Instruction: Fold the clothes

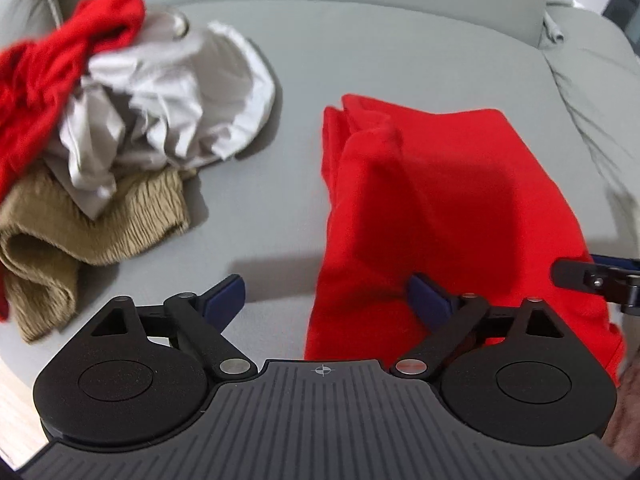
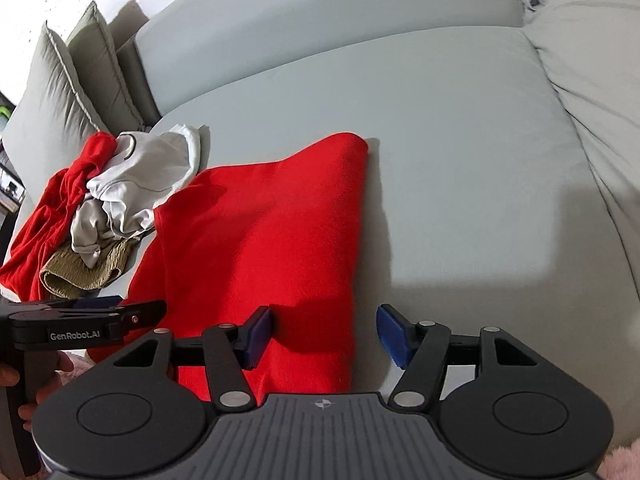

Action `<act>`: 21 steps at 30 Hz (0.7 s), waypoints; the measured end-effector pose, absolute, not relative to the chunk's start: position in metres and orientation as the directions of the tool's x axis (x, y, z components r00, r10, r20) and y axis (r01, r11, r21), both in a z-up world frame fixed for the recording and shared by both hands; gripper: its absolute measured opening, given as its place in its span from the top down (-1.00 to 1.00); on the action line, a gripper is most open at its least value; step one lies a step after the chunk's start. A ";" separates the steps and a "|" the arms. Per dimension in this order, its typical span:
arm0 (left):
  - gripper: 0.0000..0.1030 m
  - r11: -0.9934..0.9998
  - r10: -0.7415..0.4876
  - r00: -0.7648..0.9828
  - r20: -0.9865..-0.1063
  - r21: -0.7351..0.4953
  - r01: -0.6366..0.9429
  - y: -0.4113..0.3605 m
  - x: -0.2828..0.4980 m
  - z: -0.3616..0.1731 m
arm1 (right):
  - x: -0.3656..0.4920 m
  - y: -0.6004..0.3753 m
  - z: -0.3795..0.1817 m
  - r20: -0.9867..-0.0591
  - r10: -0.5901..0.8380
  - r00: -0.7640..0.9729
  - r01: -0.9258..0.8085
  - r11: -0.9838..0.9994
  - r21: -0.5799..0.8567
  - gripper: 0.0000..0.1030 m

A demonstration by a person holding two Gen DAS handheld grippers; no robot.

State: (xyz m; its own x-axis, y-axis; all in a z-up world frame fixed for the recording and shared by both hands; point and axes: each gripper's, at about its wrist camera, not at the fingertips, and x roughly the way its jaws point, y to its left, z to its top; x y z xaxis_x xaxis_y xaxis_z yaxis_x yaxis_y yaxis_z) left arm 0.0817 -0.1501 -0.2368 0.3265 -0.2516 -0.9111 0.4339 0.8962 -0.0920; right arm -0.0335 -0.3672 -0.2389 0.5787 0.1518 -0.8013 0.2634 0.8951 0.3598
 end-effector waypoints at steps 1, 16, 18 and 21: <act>-0.83 0.896 -0.255 0.318 -0.913 -0.100 0.433 -0.149 0.083 -0.238 | -0.031 -0.367 -0.241 -0.801 0.159 0.577 0.258 0.895 0.364 -0.18; 0.41 0.817 -0.289 0.319 -0.903 -0.059 0.573 -0.193 0.058 -0.229 | -0.019 -0.332 -0.230 -0.826 0.060 0.560 0.169 0.968 0.185 0.58; 0.54 0.816 -0.265 0.394 -0.880 0.012 0.577 -0.199 0.044 -0.215 | -0.025 -0.323 -0.218 -0.812 0.023 0.583 0.134 0.983 0.123 0.60; 0.55 0.799 -0.270 0.448 -0.852 0.061 0.599 -0.208 0.026 -0.202 | -0.041 -0.318 -0.198 -0.779 -0.023 0.627 0.094 0.994 0.047 0.60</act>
State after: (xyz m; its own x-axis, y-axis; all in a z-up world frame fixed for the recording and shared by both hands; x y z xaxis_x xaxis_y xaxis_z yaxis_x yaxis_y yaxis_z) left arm 0.0258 -0.2081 -0.2018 0.4479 -0.2704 -0.8522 0.5985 0.7988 0.0611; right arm -0.0407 -0.3177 -0.1980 0.6271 -0.0227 -0.7786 0.0939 0.9945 0.0466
